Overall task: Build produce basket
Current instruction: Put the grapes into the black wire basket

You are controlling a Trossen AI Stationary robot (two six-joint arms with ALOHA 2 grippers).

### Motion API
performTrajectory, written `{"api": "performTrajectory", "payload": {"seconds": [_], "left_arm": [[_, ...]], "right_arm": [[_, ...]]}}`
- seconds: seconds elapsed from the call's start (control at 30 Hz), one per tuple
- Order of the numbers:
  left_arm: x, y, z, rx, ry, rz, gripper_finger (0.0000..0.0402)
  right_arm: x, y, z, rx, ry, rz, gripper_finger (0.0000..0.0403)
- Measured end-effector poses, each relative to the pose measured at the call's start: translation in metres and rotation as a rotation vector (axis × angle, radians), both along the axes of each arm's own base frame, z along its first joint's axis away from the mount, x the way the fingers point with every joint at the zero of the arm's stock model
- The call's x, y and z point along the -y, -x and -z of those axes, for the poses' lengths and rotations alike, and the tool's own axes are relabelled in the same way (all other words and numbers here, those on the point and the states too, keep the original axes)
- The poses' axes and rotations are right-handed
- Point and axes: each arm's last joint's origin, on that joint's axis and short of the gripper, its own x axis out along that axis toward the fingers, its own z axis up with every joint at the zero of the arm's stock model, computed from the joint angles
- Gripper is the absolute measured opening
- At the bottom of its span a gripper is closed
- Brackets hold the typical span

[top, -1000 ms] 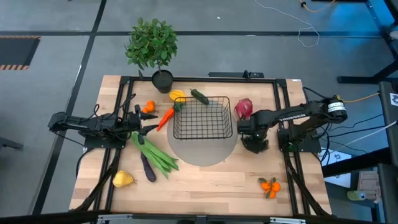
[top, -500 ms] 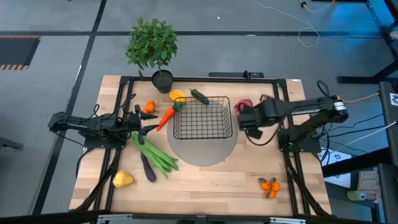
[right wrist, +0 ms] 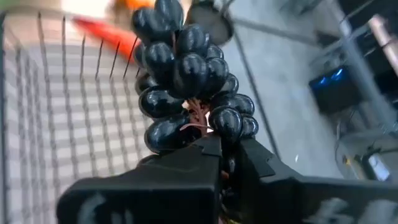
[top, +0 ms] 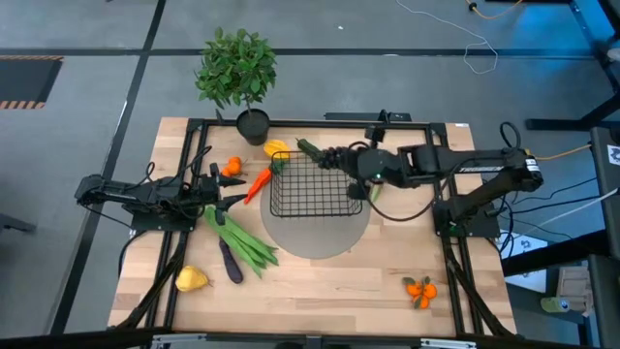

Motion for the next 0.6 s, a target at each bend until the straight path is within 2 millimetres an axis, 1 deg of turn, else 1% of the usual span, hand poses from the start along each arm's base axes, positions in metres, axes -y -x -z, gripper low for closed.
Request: {"api": "performTrajectory", "payload": {"seconds": [0.13, 0.2, 0.27, 0.37, 0.47, 0.6], "left_arm": [[0.000, 0.000, 0.000, 0.000, 0.000, 0.000, 0.0190], [0.000, 0.000, 0.000, 0.000, 0.000, 0.000, 0.0190], [0.000, 0.000, 0.000, 0.000, 0.000, 0.000, 0.0190], [0.000, 0.000, 0.000, 0.000, 0.000, 0.000, 0.0190], [0.000, 0.000, 0.000, 0.000, 0.000, 0.000, 0.0190], [0.000, 0.000, 0.000, 0.000, 0.000, 0.000, 0.0190]], "right_arm": [[0.008, -0.005, 0.000, 0.005, 0.020, -0.023, 0.0016], [0.014, -0.008, 0.003, -0.006, 0.010, -0.021, 0.0031], [0.020, -0.009, 0.006, -0.022, -0.006, -0.021, 0.0057], [0.027, -0.014, 0.010, -0.025, -0.050, -0.044, 0.0107], [0.032, -0.019, 0.012, -0.007, -0.059, -0.038, 0.0153], [0.034, -0.022, 0.011, 0.018, -0.058, -0.033, 0.0195]]}}
